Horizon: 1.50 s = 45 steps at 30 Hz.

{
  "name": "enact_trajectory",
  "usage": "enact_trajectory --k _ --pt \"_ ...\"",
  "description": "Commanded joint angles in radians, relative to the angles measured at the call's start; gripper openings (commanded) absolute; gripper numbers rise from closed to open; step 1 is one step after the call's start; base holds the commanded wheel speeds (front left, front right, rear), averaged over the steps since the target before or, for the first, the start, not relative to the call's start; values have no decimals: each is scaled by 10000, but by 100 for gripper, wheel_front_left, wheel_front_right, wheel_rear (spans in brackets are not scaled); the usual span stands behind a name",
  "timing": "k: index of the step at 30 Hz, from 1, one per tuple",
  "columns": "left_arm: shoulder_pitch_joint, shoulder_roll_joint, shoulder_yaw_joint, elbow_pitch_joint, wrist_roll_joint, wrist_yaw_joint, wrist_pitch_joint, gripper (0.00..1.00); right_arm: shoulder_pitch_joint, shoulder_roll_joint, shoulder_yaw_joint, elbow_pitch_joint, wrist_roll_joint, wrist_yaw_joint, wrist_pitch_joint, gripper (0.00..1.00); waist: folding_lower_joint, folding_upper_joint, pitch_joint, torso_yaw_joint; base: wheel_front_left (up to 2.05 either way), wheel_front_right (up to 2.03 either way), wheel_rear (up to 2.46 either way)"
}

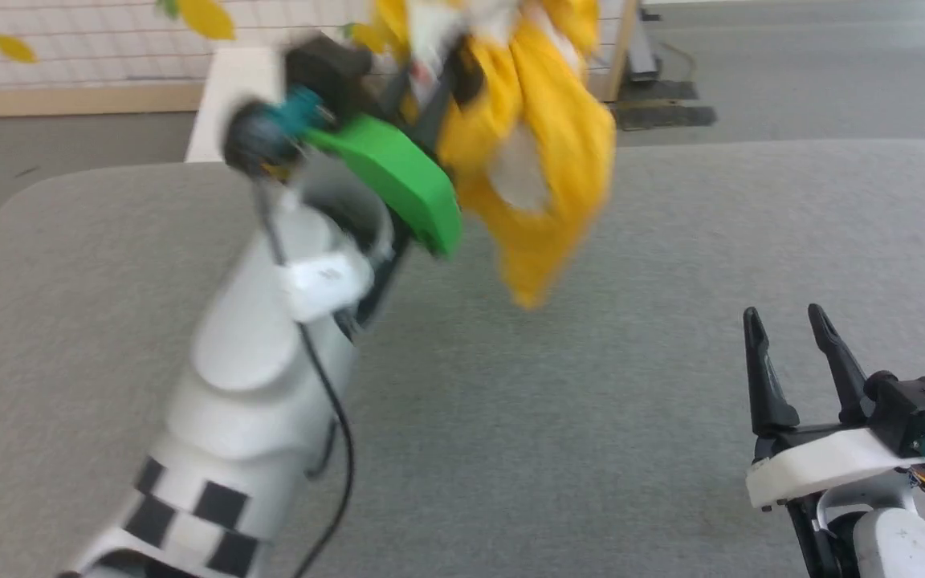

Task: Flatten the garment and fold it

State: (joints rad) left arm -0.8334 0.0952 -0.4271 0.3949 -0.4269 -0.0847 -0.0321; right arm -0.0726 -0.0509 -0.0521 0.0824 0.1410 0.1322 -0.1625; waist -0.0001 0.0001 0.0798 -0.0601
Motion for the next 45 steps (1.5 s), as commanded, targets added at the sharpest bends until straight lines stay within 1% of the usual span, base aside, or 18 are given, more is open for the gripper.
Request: enact_trajectory --k 1,6,9,12,13,15,18,20,24,26,29,31,33,35,38,40,42,45 --pt "440 -90 -264 359 -266 -107 290 0 144 6 30 -36 88 -15 36 100 1 -1 -70 -738 0 0 0" --pt "1330 -349 -1293 1657 -955 -262 1677 0 225 6 35 24 123 -15 27 100 1 -1 -73 -1206 0 0 0" --pt "1837 -412 -1888 2523 -1494 -311 2967 0 274 6 56 11 138 -15 28 100 1 -1 -55 -1352 0 0 0" --pt "2133 -434 -2284 3157 -1902 -296 4122 0 294 6 56 12 136 -15 29 100 1 -1 -35 -1389 0 0 0" --pt "2226 -438 -2392 3361 -2026 -224 4528 15 301 6 50 14 135 -15 29 100 1 -1 -23 -1384 0 0 0" --pt "2343 -442 -2579 3593 -2203 -150 5170 100 314 6 40 11 137 -15 33 100 1 -1 -5 -1331 0 0 0" --pt "2450 -446 -2648 3554 -2473 -123 5483 100 345 7 59 2 142 -15 56 100 1 -1 -16 -1192 0 0 0" --pt "2476 -446 -2516 3330 -2550 -23 5105 100 358 7 87 10 145 -15 68 100 1 -1 -45 -1084 0 0 0" --pt "2593 -294 -2019 2676 -2523 134 3486 100 384 7 113 -10 122 -15 90 100 1 -1 -151 -860 0 0 0" --pt "2703 -150 -1681 2267 -2471 206 2375 100 413 7 106 -50 96 -15 119 100 1 -1 -219 -745 0 0 0" --pt "2953 137 -1225 1680 -2283 317 661 100 459 7 53 -101 51 -15 162 100 1 -1 -322 -564 0 0 0" --pt "3144 349 -994 1365 -2132 385 -292 100 499 7 33 -150 18 -15 200 100 1 -1 -383 -456 0 0 0" --pt "3376 527 -689 1101 -2057 524 -1194 100 554 7 16 -215 -14 -15 241 100 1 -1 -439 -349 0 0 0" --pt "3606 728 -418 876 -1932 680 -1829 100 595 7 -16 -277 -40 -15 276 100 1 -1 -482 -244 0 0 0" --pt "3948 994 12 427 -1643 863 -2214 100 624 7 -62 -390 -56 -15 326 100 1 -1 -487 -109 0 0 0" --pt "4272 1113 499 -79 -1377 1000 -2281 100 636 7 -97 -465 -57 -15 355 100 1 -1 -483 -17 0 0 0" --pt "4672 1102 1062 -758 -1011 1094 -2289 100 660 7 -134 -523 -60 -15 374 100 1 -1 -479 67 0 0 0" --pt "5318 1069 1648 -1349 -471 980 -2292 100 699 7 -126 -573 -68 -15 407 100 1 -1 -460 162 0 0 0"
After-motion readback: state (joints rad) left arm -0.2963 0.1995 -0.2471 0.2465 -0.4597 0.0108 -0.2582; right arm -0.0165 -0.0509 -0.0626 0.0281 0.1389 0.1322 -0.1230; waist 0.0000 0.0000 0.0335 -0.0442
